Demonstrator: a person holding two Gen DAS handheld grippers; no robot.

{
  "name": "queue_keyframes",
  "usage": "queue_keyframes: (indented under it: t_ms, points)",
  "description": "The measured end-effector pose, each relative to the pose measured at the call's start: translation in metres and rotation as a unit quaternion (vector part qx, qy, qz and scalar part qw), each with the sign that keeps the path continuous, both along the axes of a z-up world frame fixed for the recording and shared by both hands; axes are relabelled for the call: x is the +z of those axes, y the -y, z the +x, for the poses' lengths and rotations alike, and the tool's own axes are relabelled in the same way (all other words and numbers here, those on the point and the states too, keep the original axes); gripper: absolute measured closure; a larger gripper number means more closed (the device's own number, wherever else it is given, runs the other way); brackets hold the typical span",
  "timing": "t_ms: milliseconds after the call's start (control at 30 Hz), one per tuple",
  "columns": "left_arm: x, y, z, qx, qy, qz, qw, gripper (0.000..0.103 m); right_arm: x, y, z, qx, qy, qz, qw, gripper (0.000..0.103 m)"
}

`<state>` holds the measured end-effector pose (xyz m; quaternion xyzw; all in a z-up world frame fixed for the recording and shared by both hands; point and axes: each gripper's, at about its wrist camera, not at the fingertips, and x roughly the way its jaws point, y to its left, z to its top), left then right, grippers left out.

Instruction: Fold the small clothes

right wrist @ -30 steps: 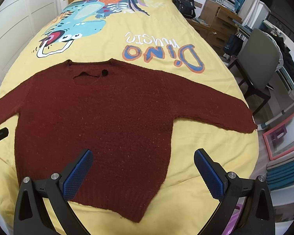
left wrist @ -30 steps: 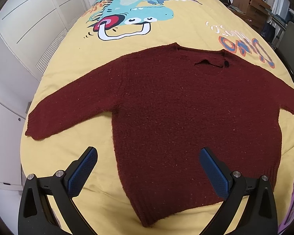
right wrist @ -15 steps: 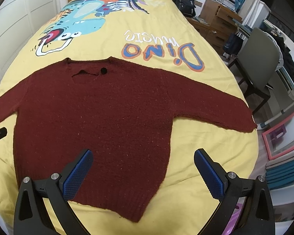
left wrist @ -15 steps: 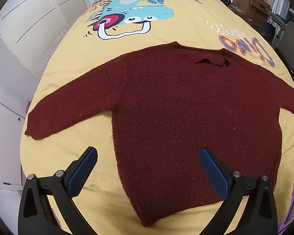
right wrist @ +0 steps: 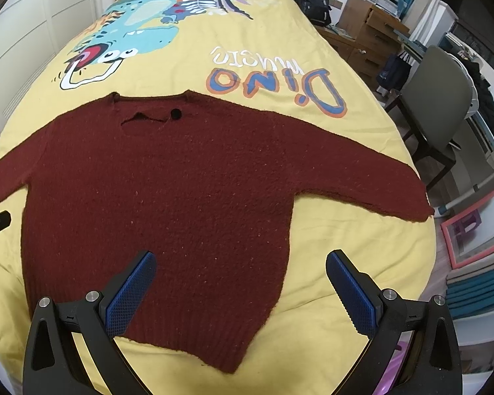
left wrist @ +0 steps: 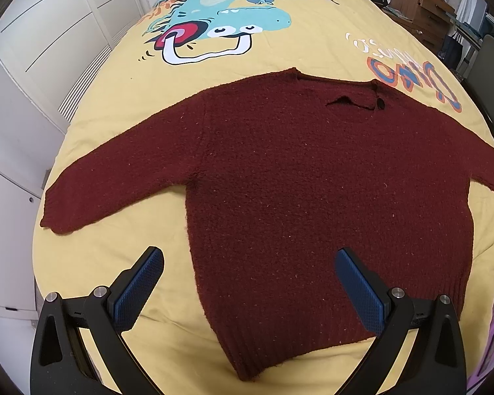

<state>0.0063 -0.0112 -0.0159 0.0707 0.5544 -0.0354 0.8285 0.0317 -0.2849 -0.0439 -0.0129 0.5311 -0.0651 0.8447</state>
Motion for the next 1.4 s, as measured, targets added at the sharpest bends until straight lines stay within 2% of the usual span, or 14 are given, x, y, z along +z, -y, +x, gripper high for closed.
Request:
queue_keyframes:
  t_ms: [133,267,600,767,867,967,1133,1200,1300,1400]
  points:
    - [-0.001,0.0,0.0,0.0,-0.002,0.002,1.0,0.001,0.0,0.005,0.002,-0.008,0.009,0.009,1.0,0.001]
    - [-0.005,0.002,0.006,0.0,-0.007,0.005,1.0,0.001,-0.006,0.03,0.011,-0.03,0.018,0.025,0.999,0.001]
    - [-0.014,0.01,0.052,-0.002,-0.012,0.008,0.9999,0.001,-0.045,0.17,0.053,-0.133,-0.004,-0.021,0.991,0.001]
    - [-0.026,0.017,0.078,-0.005,-0.023,0.016,0.9996,0.001,-0.082,0.263,0.068,-0.212,-0.014,0.024,0.977,0.001]
    - [-0.035,0.022,0.089,-0.008,-0.031,0.015,0.9994,0.001,-0.106,0.307,0.073,-0.258,-0.03,0.03,0.965,0.001]
    - [-0.047,0.024,0.098,-0.003,-0.043,0.006,0.999,0.001,-0.133,0.349,0.073,-0.308,-0.045,0.046,0.949,0.001]
    - [-0.065,0.018,0.104,0.006,-0.065,-0.002,0.9979,0.001,-0.166,0.4,0.063,-0.376,-0.058,0.107,0.919,0.001]
    - [-0.07,0.014,0.104,0.008,-0.069,0.003,0.9976,0.001,-0.171,0.41,0.061,-0.381,-0.048,0.125,0.915,0.001]
    - [-0.076,0.004,0.103,0.014,-0.076,0.012,0.997,0.001,-0.172,0.417,0.068,-0.376,-0.039,0.126,0.917,0.001]
    - [-0.082,-0.004,0.102,0.018,-0.083,0.011,0.9963,0.001,-0.175,0.424,0.074,-0.377,-0.046,0.137,0.915,0.012]
